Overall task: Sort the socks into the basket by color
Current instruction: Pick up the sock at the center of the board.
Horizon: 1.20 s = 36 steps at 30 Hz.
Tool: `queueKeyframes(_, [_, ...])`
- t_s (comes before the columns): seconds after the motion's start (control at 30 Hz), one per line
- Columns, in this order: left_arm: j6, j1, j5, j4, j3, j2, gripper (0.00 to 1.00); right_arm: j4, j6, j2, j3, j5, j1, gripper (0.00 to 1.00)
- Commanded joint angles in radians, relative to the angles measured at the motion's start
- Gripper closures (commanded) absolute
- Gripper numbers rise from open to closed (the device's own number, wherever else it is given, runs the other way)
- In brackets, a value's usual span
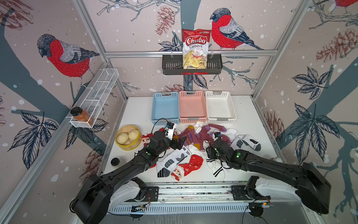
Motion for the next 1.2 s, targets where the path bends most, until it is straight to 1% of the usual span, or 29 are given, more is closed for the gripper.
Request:
queueKeyframes(0.0, [0.007, -0.001, 0.012, 0.028, 0.008, 0.009, 0.02, 0.017, -0.015, 0.033, 0.021, 0.031, 0.004, 0.44])
queueKeyframes(0.13, [0.013, -0.001, 0.002, 0.001, 0.028, 0.038, 0.01, 0.022, -0.018, 0.069, 0.034, 0.03, 0.007, 0.45])
queueKeyframes(0.23, [0.025, -0.001, 0.016, -0.011, 0.043, 0.068, 0.02, 0.021, -0.021, 0.092, 0.044, 0.035, 0.008, 0.46])
queueKeyframes(0.27, [0.027, -0.001, 0.024, -0.013, 0.047, 0.076, 0.02, 0.02, -0.018, 0.127, 0.048, 0.04, 0.009, 0.48])
queueKeyframes(0.43, [0.029, -0.001, 0.036, 0.005, 0.04, 0.078, 0.02, 0.016, -0.014, 0.184, 0.069, 0.048, 0.01, 0.56])
queueKeyframes(0.53, [0.029, -0.001, 0.026, 0.017, 0.025, 0.057, 0.01, 0.015, -0.007, 0.199, 0.075, 0.057, 0.008, 0.66])
queueKeyframes(0.6, [0.021, -0.001, 0.019, 0.029, 0.013, 0.038, 0.02, 0.016, -0.004, 0.197, 0.072, 0.057, 0.004, 0.74])
queueKeyframes(0.73, [-0.009, -0.001, -0.002, 0.045, -0.001, 0.014, 0.02, 0.015, -0.009, 0.184, 0.072, 0.053, -0.01, 0.79])
queueKeyframes(0.93, [-0.019, -0.001, 0.02, 0.099, -0.036, -0.011, 0.01, -0.002, -0.028, 0.124, 0.074, 0.045, -0.04, 0.89])
queueKeyframes(1.0, [-0.041, -0.001, -0.012, 0.111, -0.046, -0.013, 0.02, -0.016, -0.04, 0.101, 0.086, 0.044, -0.052, 0.89])
queueKeyframes(1.17, [-0.036, -0.003, -0.013, 0.097, -0.035, -0.011, 0.02, -0.08, -0.086, 0.038, 0.159, 0.06, -0.092, 0.89])
